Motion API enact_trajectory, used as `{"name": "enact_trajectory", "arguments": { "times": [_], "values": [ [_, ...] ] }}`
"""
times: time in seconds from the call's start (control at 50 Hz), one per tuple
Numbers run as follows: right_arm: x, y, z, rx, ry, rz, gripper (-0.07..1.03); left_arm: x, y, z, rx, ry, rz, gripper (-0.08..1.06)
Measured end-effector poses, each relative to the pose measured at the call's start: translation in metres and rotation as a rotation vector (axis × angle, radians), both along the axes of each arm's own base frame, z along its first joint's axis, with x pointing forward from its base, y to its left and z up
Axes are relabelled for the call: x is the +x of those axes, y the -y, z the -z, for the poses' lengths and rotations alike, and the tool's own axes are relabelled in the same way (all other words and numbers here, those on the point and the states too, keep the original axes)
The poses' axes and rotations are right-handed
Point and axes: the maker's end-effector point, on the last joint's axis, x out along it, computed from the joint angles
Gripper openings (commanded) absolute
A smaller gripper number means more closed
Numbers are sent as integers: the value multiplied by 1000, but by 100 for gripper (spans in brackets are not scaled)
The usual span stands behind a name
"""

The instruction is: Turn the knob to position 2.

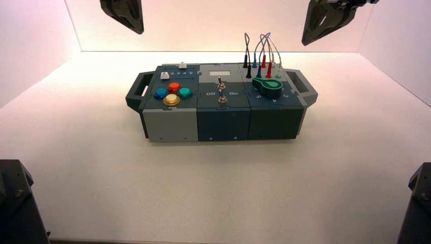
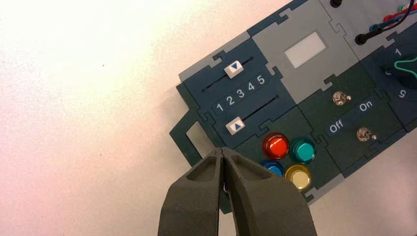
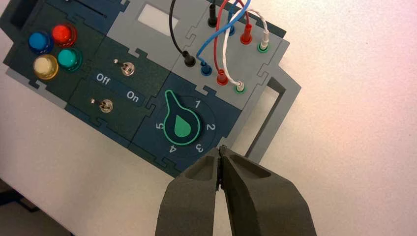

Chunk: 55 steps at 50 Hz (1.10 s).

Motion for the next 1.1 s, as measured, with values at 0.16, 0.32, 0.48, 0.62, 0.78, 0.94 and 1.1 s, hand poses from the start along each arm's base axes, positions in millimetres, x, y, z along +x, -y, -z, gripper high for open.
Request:
{"name": "enact_trajectory", "arguments": {
  "times": [0.16, 0.32, 0.48, 0.62, 0.78, 0.94, 1.1],
  "values": [
    [0, 0, 0, -1, -1, -2, -2, 0, 0, -1, 0, 1, 0, -3],
    [0, 0, 0, 0, 0, 0, -2, 0, 0, 0, 0, 0, 0, -3],
    [-1, 0, -1, 0, 0, -2, -2, 0, 0, 0, 0, 0, 0, -3],
    [-6, -8, -3, 1, 0, -37, -2, 0, 0, -1, -1, 3, 0, -3],
    [-20, -26, 4, -35, -47, -138, -2, -3, 0, -4, 7, 1, 27, -3],
    [-27, -41, 20, -93, -104, -227, -2, -21, 2, -3, 14, -66, 115, -3],
    [-30, -55, 27, -148, -134, -310, -2, -35, 15, -6, -46, -113, 198, -3]
  ]
}}
